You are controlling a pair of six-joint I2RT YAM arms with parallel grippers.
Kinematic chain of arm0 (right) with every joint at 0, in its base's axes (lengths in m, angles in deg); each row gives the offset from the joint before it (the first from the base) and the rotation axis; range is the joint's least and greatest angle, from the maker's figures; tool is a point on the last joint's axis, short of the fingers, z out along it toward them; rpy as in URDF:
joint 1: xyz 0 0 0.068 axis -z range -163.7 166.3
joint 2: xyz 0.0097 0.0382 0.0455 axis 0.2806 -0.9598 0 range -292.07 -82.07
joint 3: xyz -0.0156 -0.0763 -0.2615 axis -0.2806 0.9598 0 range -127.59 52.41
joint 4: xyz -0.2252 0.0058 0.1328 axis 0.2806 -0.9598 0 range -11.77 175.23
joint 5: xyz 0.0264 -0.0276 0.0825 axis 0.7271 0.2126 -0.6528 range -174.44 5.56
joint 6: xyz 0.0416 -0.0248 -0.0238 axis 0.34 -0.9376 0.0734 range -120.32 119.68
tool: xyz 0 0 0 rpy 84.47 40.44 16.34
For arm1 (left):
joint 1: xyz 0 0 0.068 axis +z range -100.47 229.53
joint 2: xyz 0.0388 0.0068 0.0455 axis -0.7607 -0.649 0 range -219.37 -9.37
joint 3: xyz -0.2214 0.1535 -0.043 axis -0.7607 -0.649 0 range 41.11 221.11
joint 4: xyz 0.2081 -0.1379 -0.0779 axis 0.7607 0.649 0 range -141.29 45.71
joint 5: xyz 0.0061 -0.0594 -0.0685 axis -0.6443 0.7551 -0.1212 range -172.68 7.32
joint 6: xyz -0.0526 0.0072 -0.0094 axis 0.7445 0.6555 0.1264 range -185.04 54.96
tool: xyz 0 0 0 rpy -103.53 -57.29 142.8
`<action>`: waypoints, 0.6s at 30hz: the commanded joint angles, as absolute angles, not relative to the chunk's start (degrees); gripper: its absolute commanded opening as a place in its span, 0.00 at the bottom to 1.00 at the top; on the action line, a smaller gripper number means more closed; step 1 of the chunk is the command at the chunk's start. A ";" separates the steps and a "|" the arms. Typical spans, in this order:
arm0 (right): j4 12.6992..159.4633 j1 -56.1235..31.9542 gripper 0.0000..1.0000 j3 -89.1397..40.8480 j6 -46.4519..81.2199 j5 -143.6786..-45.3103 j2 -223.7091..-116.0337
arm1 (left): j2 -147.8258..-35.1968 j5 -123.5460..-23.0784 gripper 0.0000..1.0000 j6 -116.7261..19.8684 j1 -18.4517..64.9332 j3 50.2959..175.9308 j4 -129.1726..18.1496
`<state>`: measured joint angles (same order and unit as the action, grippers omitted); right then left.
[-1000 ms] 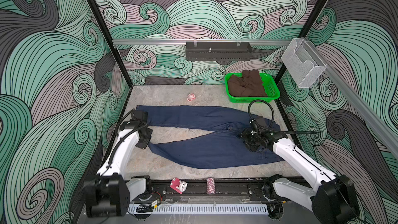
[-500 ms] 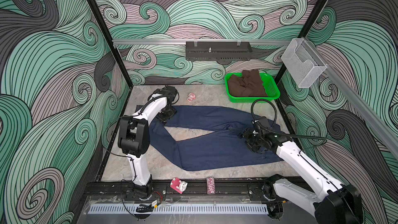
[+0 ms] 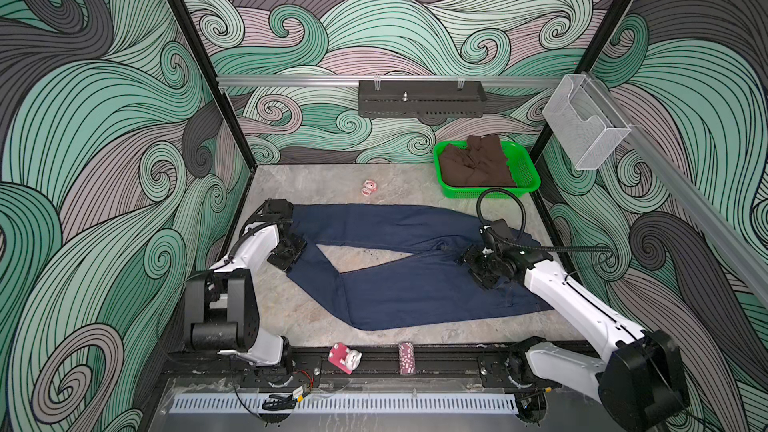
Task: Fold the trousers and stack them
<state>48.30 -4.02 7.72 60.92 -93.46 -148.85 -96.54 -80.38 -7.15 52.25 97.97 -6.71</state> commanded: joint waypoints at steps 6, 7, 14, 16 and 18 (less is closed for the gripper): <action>48.16 -4.21 0.69 5.76 59.66 -93.33 -149.71 | -104.23 -73.92 0.46 -13.83 54.80 100.26 -16.27; 48.21 -4.19 0.69 5.82 59.71 -93.28 -149.75 | -104.89 -73.19 0.46 -13.88 54.80 100.19 -16.41; 48.45 -4.27 0.69 5.13 59.72 -93.06 -151.04 | -104.74 -70.86 0.50 -10.30 54.72 94.20 -21.07; 48.47 -4.20 0.69 4.95 59.43 -93.15 -151.33 | -105.23 -70.23 0.49 -9.18 54.72 93.87 -22.22; 48.53 -4.23 0.69 4.94 59.43 -93.13 -151.67 | -106.05 -69.78 0.47 -8.28 54.64 94.09 -22.95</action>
<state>48.65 -4.00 6.19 60.04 -93.48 -151.06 -104.94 -71.24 -10.51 54.39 94.54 -20.77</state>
